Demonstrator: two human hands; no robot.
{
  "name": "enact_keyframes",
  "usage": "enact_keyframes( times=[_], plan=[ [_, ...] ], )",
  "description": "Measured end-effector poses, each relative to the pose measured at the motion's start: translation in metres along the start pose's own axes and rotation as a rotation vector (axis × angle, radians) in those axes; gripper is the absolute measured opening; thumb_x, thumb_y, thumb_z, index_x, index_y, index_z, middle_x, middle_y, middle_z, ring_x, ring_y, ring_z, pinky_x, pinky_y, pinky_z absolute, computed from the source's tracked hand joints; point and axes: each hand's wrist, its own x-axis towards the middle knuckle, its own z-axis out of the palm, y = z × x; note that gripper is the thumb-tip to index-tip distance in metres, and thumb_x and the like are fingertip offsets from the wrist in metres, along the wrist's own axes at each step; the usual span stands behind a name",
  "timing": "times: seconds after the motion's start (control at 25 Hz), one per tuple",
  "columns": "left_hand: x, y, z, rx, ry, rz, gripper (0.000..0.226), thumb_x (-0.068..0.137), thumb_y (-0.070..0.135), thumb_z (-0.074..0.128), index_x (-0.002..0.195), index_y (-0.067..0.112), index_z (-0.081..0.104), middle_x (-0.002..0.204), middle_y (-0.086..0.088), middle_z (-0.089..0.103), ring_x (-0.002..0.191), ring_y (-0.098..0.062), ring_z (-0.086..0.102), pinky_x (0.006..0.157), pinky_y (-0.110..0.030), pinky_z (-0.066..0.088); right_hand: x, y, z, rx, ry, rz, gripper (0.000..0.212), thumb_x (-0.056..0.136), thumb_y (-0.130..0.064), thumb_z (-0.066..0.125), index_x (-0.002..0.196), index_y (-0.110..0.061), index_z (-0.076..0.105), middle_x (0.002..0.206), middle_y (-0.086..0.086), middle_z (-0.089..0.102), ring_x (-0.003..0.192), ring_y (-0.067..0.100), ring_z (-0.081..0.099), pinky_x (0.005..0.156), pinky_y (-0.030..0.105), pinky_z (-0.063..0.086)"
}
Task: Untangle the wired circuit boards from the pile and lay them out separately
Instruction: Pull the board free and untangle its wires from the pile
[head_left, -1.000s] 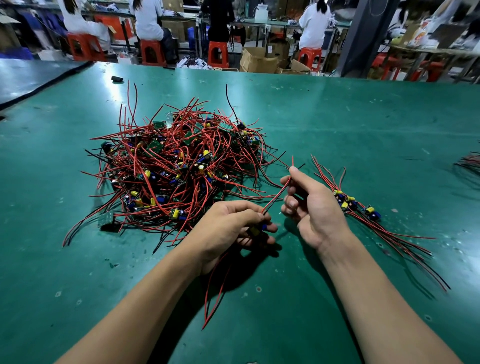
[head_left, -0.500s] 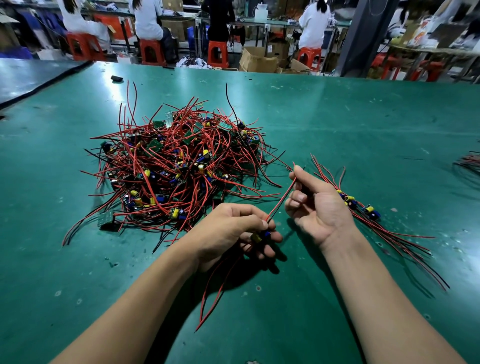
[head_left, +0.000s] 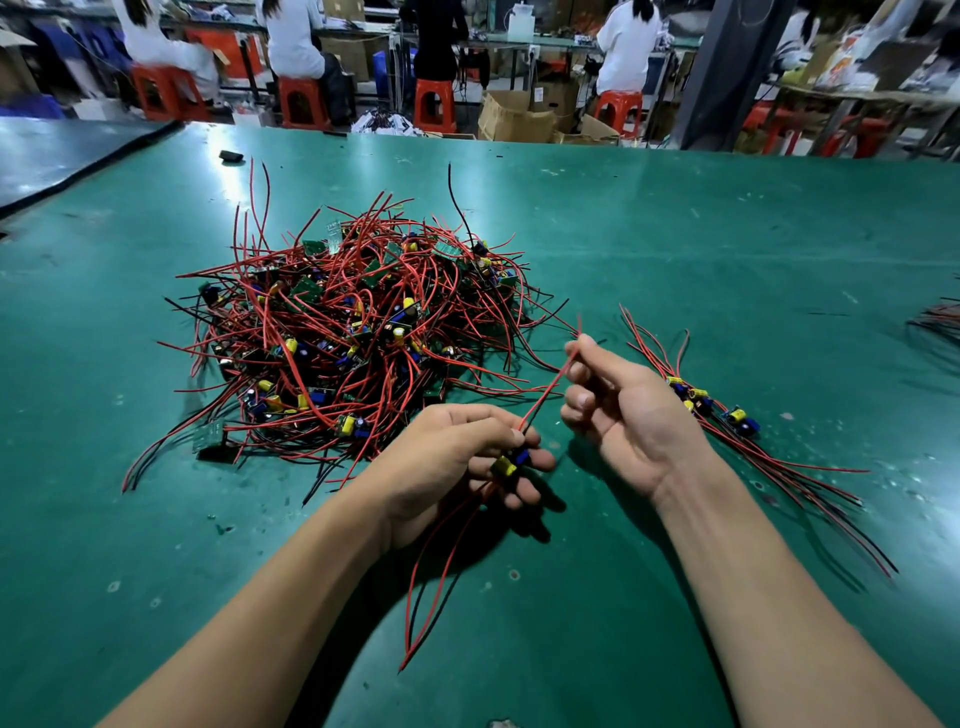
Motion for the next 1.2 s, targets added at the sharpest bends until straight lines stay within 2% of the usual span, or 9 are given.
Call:
enact_keyframes(
  times=[0.12, 0.24, 0.32, 0.44, 0.52, 0.72, 0.88, 1.08, 1.2],
  plan=[
    [0.001, -0.001, 0.001, -0.022, 0.046, 0.020, 0.010, 0.095, 0.003, 0.054, 0.094, -0.002, 0.064, 0.087, -0.022, 0.073, 0.055, -0.023, 0.065, 0.049, -0.024, 0.054, -0.007, 0.007, 0.002, -0.204, -0.198, 0.041, 0.024, 0.087, -0.026, 0.068, 0.104, -0.010, 0.073, 0.067, 0.000, 0.047, 0.048, 0.008, 0.042, 0.050, 0.024, 0.036],
    [0.003, -0.003, -0.001, -0.034, 0.078, 0.038, 0.019, 0.095, 0.008, 0.056, 0.101, -0.008, 0.065, 0.088, -0.021, 0.073, 0.056, -0.023, 0.065, 0.049, -0.024, 0.053, -0.013, 0.010, 0.006, -0.282, -0.310, 0.103, 0.023, 0.098, -0.025, 0.059, 0.104, -0.015, 0.078, 0.060, 0.002, 0.042, 0.049, 0.010, 0.046, 0.048, 0.020, 0.041],
    [0.004, -0.004, -0.002, -0.054, 0.090, 0.053, 0.023, 0.096, 0.011, 0.057, 0.101, -0.009, 0.065, 0.086, -0.020, 0.072, 0.055, -0.023, 0.064, 0.049, -0.023, 0.053, -0.013, 0.010, 0.006, -0.273, -0.324, 0.119, 0.025, 0.101, -0.019, 0.054, 0.103, -0.015, 0.078, 0.061, 0.002, 0.049, 0.052, 0.009, 0.049, 0.053, 0.020, 0.041],
    [0.004, -0.006, -0.001, -0.058, 0.110, 0.073, 0.019, 0.096, 0.013, 0.058, 0.096, -0.005, 0.065, 0.079, -0.019, 0.071, 0.054, -0.022, 0.065, 0.050, -0.023, 0.054, -0.016, 0.009, 0.006, -0.249, -0.393, 0.154, 0.020, 0.093, -0.016, 0.065, 0.109, -0.011, 0.076, 0.078, 0.011, 0.065, 0.063, 0.016, 0.059, 0.061, 0.030, 0.050],
    [0.004, -0.007, -0.001, -0.062, 0.130, 0.080, 0.020, 0.095, 0.014, 0.059, 0.096, -0.005, 0.065, 0.073, -0.019, 0.070, 0.053, -0.021, 0.065, 0.050, -0.023, 0.056, -0.019, 0.012, 0.007, -0.244, -0.429, 0.142, 0.028, 0.087, -0.017, 0.072, 0.112, -0.004, 0.072, 0.085, 0.020, 0.068, 0.062, 0.023, 0.064, 0.057, 0.031, 0.057],
    [0.005, -0.007, -0.004, -0.075, 0.148, 0.081, 0.017, 0.089, 0.008, 0.066, 0.101, -0.002, 0.072, 0.085, -0.022, 0.072, 0.062, -0.025, 0.067, 0.059, -0.028, 0.058, -0.018, 0.017, 0.012, -0.277, -0.325, 0.121, 0.020, 0.088, -0.027, 0.071, 0.098, -0.011, 0.078, 0.070, 0.010, 0.069, 0.051, 0.015, 0.061, 0.054, 0.028, 0.055],
    [0.007, -0.006, -0.004, -0.089, 0.150, 0.059, 0.012, 0.090, 0.005, 0.065, 0.096, -0.003, 0.072, 0.082, -0.022, 0.071, 0.058, -0.024, 0.066, 0.054, -0.026, 0.058, -0.016, 0.020, 0.013, -0.292, -0.261, 0.105, 0.018, 0.095, -0.025, 0.067, 0.092, -0.010, 0.079, 0.060, 0.008, 0.060, 0.046, 0.016, 0.053, 0.049, 0.028, 0.053],
    [0.007, -0.005, -0.003, -0.048, 0.132, 0.041, 0.010, 0.090, 0.003, 0.063, 0.091, -0.004, 0.070, 0.079, -0.020, 0.071, 0.055, -0.023, 0.064, 0.050, -0.023, 0.053, -0.004, 0.017, 0.005, -0.412, -0.019, -0.072, 0.020, 0.094, -0.031, 0.068, 0.087, -0.017, 0.080, 0.058, -0.002, 0.042, 0.041, 0.008, 0.030, 0.041, 0.016, 0.021],
    [0.006, -0.005, -0.001, -0.054, 0.116, 0.025, 0.009, 0.088, 0.002, 0.064, 0.090, -0.004, 0.070, 0.077, -0.020, 0.070, 0.054, -0.023, 0.063, 0.049, -0.023, 0.052, 0.002, 0.012, -0.002, -0.351, 0.115, -0.165, 0.019, 0.095, -0.026, 0.068, 0.086, -0.012, 0.078, 0.052, -0.013, 0.053, 0.039, 0.005, 0.031, 0.039, 0.017, 0.025]
  ],
)
